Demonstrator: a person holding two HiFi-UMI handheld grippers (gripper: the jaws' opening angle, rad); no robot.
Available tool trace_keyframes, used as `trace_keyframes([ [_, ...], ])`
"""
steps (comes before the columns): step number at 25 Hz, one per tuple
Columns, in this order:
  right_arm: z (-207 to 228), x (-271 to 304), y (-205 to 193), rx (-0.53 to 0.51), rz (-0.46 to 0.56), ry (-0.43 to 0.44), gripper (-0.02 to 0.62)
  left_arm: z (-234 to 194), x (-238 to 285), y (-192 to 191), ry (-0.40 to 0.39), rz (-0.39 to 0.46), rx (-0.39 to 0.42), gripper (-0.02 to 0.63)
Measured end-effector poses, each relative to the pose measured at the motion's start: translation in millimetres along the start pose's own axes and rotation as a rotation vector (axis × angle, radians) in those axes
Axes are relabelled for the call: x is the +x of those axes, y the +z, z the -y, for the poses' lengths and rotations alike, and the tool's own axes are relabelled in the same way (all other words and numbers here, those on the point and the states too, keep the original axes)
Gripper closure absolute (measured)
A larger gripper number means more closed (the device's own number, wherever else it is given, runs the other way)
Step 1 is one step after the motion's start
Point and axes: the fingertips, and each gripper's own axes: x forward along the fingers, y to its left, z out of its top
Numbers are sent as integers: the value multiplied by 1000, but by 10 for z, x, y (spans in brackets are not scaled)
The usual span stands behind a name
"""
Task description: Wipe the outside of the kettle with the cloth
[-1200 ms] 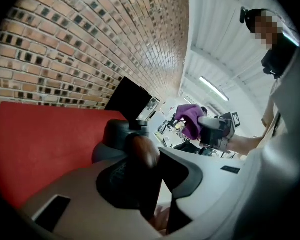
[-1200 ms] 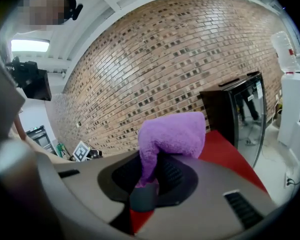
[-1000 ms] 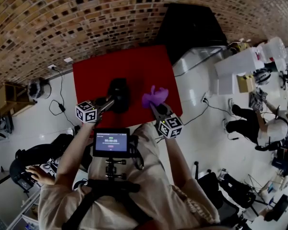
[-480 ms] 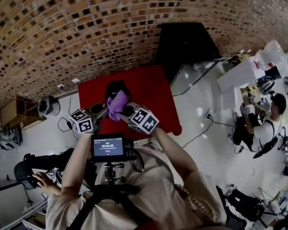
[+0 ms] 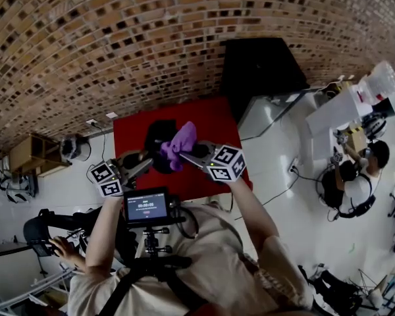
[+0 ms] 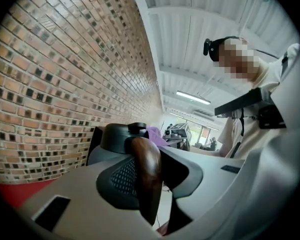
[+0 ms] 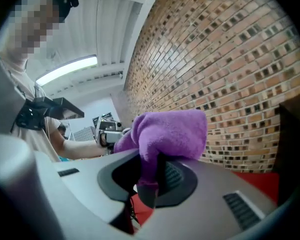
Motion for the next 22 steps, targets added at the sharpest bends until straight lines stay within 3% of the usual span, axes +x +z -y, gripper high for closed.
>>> trace_keyframes([
  [6, 555, -113, 113, 25, 43, -77, 515, 63, -95, 222, -13, 110, -46, 505],
  [11, 938, 176, -129, 89, 6, -122, 517, 220, -193, 349, -67, 189, -58, 505],
  [14, 993, 26, -160, 130, 78, -164, 517, 270, -208, 407, -72, 227, -76, 506],
  [18, 612, -529, 231, 109, 207, -166, 517, 208, -244, 482, -27, 262, -98, 506],
  [22, -234, -294, 543, -81, 153, -61, 517, 0, -217, 526, 56, 234, -69, 505],
])
